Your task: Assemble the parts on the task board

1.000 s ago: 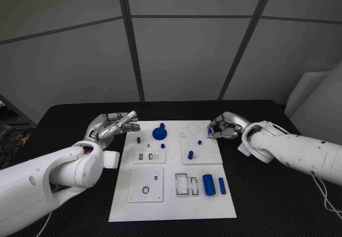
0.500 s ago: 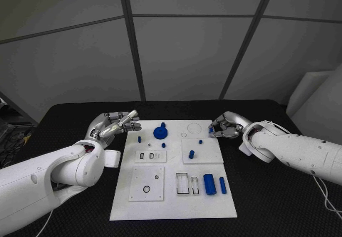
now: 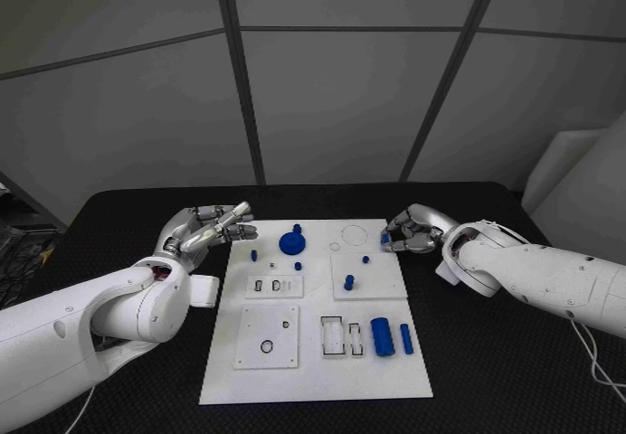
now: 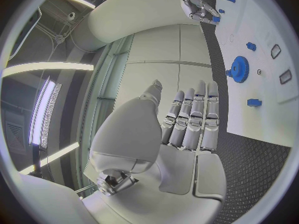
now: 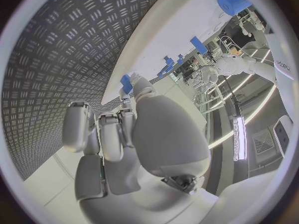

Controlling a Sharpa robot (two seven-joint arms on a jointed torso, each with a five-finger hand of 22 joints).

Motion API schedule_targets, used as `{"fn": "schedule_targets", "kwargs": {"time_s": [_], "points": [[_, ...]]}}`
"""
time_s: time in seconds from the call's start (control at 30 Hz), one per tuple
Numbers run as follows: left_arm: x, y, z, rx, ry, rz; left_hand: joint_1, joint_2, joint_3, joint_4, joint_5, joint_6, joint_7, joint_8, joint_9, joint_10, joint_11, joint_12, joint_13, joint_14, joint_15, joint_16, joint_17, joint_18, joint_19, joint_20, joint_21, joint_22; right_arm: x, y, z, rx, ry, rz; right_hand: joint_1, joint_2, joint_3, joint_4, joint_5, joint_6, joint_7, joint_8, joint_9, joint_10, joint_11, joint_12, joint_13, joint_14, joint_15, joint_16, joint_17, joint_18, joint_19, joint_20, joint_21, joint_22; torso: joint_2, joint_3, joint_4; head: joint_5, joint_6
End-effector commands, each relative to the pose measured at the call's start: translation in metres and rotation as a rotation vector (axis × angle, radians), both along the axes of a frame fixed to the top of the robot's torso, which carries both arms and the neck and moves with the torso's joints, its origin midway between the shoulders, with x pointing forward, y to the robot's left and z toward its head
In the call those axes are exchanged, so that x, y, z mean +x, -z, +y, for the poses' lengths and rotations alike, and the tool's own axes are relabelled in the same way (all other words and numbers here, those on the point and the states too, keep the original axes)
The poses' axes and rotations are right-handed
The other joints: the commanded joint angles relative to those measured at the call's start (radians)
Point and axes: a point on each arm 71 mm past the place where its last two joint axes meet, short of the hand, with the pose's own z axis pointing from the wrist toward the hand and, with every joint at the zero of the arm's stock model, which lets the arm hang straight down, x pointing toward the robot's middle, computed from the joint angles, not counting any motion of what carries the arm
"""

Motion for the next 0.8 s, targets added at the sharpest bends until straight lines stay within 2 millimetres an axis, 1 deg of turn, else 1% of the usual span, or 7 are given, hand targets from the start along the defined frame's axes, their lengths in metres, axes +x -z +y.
{"fn": "schedule_targets", "kwargs": {"time_s": [0.03,0.2,0.37,0.47,0.63,0.67,0.8], "points": [[0.0,-0.001,-0.001,-0.002,0.013,-0.001,0.002,0.009,-0.003,-0.005,-0.002,0.007,0.001,-0.002,0.001,0.001,-0.002,0.0,0.0,-0.007,-0.003,-0.006,0.001,-0.011,-0.009,0.0,-0.003,-0.002,0.0,-0.001,0.001,-0.004,0.002,-0.003,0.001,0.012,0.009,-0.001,-0.005,0.016,-0.003,0.01,0.002,0.011,-0.004,0.005,0.097,0.092,-0.01,0.005,0.201,-0.012,0.007,-0.002,0.007,0.003,0.0,-0.0004,-0.0001,-0.001,-0.001],[0.0,-0.001,-0.002,-0.002,0.013,-0.002,0.003,0.009,-0.003,-0.006,-0.002,0.006,0.001,-0.003,0.001,0.0,-0.002,-0.001,0.0,-0.007,-0.002,-0.006,0.001,-0.011,-0.01,0.0,-0.004,-0.002,0.001,-0.002,0.001,0.0,0.01,-0.024,0.008,0.027,0.027,-0.004,-0.006,0.049,-0.016,0.025,0.006,0.018,-0.015,0.012,0.105,0.094,-0.019,0.008,0.209,-0.015,0.015,-0.009,0.015,0.017,0.0,-0.0001,-0.0006,-0.001,-0.001],[0.0,-0.001,-0.002,-0.002,0.013,-0.002,0.003,0.009,-0.003,-0.006,-0.002,0.006,0.001,-0.003,0.001,0.0,-0.002,-0.001,0.0,-0.007,-0.002,-0.006,0.001,-0.011,-0.01,0.0,-0.004,-0.002,0.0,-0.004,0.001,0.007,0.022,-0.055,0.018,0.045,0.052,-0.011,-0.033,0.079,-0.031,0.041,0.011,0.023,-0.028,0.015,0.11,0.095,-0.03,0.01,0.214,-0.017,0.02,-0.019,0.02,0.026,-0.001,-0.0002,-0.0001,-0.003,-0.001],[0.0,-0.001,-0.002,-0.002,0.013,-0.002,0.003,0.009,-0.003,-0.006,-0.002,0.006,0.001,-0.003,0.001,0.0,-0.002,-0.001,0.0,-0.007,-0.002,-0.006,0.001,-0.011,-0.01,0.0,-0.004,-0.002,-0.001,-0.007,0.002,0.016,0.029,-0.081,0.019,0.047,0.057,-0.012,-0.033,0.082,-0.033,0.043,0.011,0.023,-0.03,0.015,0.109,0.096,-0.032,0.01,0.216,-0.017,0.022,-0.02,0.021,0.028,-0.002,0.0001,-0.0019,-0.001,-0.001],[0.0,0.0,-0.001,-0.002,0.012,-0.001,0.003,0.009,-0.003,-0.006,-0.002,0.006,0.001,-0.003,0.001,0.0,-0.002,-0.001,0.0,-0.007,-0.002,-0.006,0.001,-0.011,-0.01,0.0,-0.004,-0.002,-0.005,-0.011,0.006,0.031,0.032,-0.1,0.021,0.047,0.06,-0.014,-0.033,0.082,-0.033,0.043,0.011,0.022,-0.031,0.013,0.108,0.096,-0.033,0.011,0.219,-0.018,0.024,-0.022,0.023,0.032,-0.003,-0.0001,-0.0021,0.001,0.0],[0.0,0.0,-0.001,-0.001,0.011,-0.001,0.003,0.009,-0.003,-0.006,-0.002,0.006,0.001,-0.003,0.001,0.0,-0.002,-0.001,0.0,-0.007,-0.002,-0.006,0.001,-0.011,-0.01,0.0,-0.004,-0.002,-0.007,-0.012,0.008,0.036,0.031,-0.101,0.021,0.047,0.06,-0.014,-0.033,0.082,-0.033,0.043,0.011,0.022,-0.031,0.013,0.108,0.096,-0.033,0.011,0.219,-0.018,0.024,-0.022,0.023,0.032,-0.003,-0.0006,-0.0002,0.0,0.001],[0.0,0.0,0.0,0.0,0.008,0.0,0.003,0.009,-0.003,-0.006,-0.002,0.006,0.001,-0.003,0.001,0.0,-0.002,-0.001,0.0,-0.007,-0.002,-0.006,0.001,-0.011,-0.01,0.0,-0.004,-0.002,-0.017,-0.017,0.025,0.051,0.007,-0.096,0.021,0.047,0.061,-0.015,-0.032,0.082,-0.034,0.043,0.011,0.022,-0.031,0.013,0.108,0.097,-0.033,0.012,0.221,-0.018,0.025,-0.022,0.023,0.033,-0.006,-0.0014,-0.0024,0.005,-0.001]]}}
